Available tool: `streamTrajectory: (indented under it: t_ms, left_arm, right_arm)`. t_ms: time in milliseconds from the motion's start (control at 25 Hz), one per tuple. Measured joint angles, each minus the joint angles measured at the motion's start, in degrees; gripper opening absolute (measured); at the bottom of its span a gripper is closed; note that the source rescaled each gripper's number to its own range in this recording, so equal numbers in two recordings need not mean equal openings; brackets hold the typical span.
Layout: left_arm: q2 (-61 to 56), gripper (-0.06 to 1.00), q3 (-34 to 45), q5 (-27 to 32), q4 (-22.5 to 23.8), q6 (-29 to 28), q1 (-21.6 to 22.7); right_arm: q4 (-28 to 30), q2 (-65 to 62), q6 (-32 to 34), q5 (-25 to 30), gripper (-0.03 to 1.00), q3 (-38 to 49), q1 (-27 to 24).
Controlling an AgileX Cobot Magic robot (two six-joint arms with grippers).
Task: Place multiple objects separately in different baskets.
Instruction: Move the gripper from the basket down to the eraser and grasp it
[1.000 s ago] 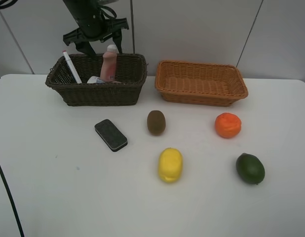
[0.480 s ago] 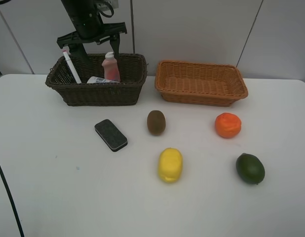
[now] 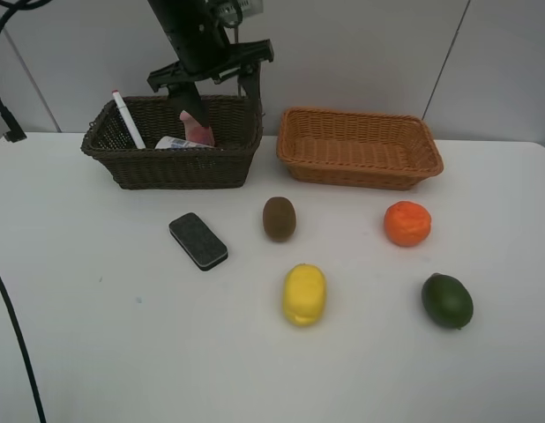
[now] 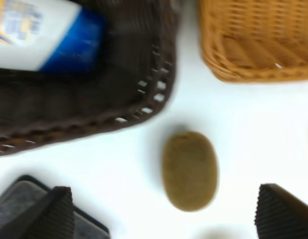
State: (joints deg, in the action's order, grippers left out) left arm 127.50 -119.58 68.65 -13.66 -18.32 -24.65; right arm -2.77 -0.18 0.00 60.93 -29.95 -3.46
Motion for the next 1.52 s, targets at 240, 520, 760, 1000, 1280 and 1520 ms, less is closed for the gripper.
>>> streamTrajectory:
  t_ms: [240,520,760,1000,1280,1520]
  left_arm:
    - [-0.12,0.95,0.68,0.0,-0.65,0.13,-1.62]
    - [-0.12,0.95,1.41,0.0,0.46,2.52,-1.62]
    - [-0.12,0.95,1.41,0.0,2.3,1.45,-1.62]
    - [-2.01,0.95,8.59,-0.05,6.24,-5.03,-1.62]
    - [-8.98,0.95,28.42,-0.69,10.91,-10.54,-1.62]
    - [-16.18,0.95,43.07,-15.24,11.24,-18.42,-2.05]
  right_arm:
    - [0.0,0.0,0.0,0.0,0.96,0.0,0.0]
    - [0.0,0.0,0.0,0.0,0.96,0.0,0.0]
    - [0.0,0.0,0.0,0.0,0.96,0.0,0.0]
    - [0.0,0.0,0.0,0.0,0.96,0.0,0.0]
    - [0.0,0.0,0.0,0.0,0.96,0.0,0.0]
    - [0.0,0.0,0.0,0.0,0.96,0.0,0.0]
